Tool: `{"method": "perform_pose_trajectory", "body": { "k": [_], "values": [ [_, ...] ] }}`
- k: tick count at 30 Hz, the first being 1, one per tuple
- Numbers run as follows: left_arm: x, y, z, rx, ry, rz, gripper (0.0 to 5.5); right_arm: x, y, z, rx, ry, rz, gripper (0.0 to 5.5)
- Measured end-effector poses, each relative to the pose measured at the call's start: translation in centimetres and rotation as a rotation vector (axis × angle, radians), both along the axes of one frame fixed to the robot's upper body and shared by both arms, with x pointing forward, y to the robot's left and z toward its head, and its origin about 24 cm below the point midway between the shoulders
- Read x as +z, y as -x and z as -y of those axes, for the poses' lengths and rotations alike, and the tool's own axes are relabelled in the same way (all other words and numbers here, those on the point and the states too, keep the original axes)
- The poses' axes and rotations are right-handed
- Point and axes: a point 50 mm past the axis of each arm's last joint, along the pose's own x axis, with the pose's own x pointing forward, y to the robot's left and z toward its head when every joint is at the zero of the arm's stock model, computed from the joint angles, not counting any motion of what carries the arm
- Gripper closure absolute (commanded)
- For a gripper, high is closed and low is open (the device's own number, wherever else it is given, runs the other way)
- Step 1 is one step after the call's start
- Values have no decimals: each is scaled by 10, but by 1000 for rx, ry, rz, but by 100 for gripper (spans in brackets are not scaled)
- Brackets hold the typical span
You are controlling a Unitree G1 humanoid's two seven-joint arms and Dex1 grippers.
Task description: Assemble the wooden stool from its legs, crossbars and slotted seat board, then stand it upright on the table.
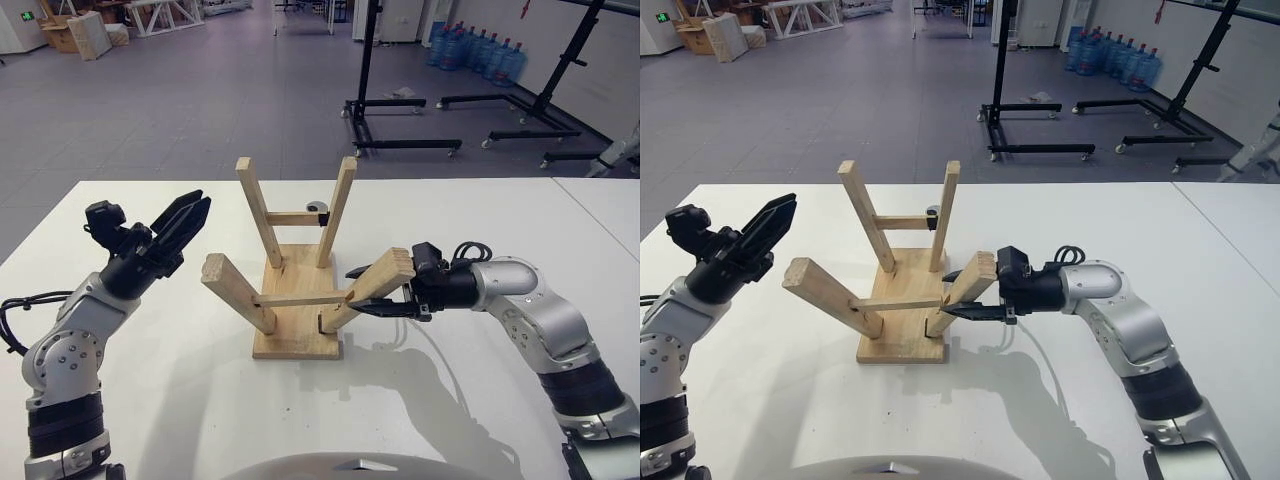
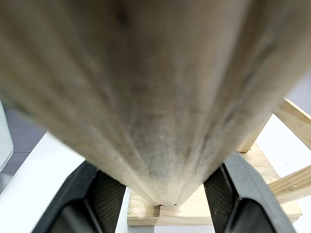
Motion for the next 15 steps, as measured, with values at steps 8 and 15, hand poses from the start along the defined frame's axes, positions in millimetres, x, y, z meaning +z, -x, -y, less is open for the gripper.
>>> {"method": "perform_pose_trajectory", "body": {
  "k": [8,15],
  "values": [
    [-1,3,23,-60,-55,-7,202,0,-1,-3,17,9,2,346],
    [-3,3,32,-67,-69,-4,202,-2,-4,-8,29,31,2,346]
  ]
}}
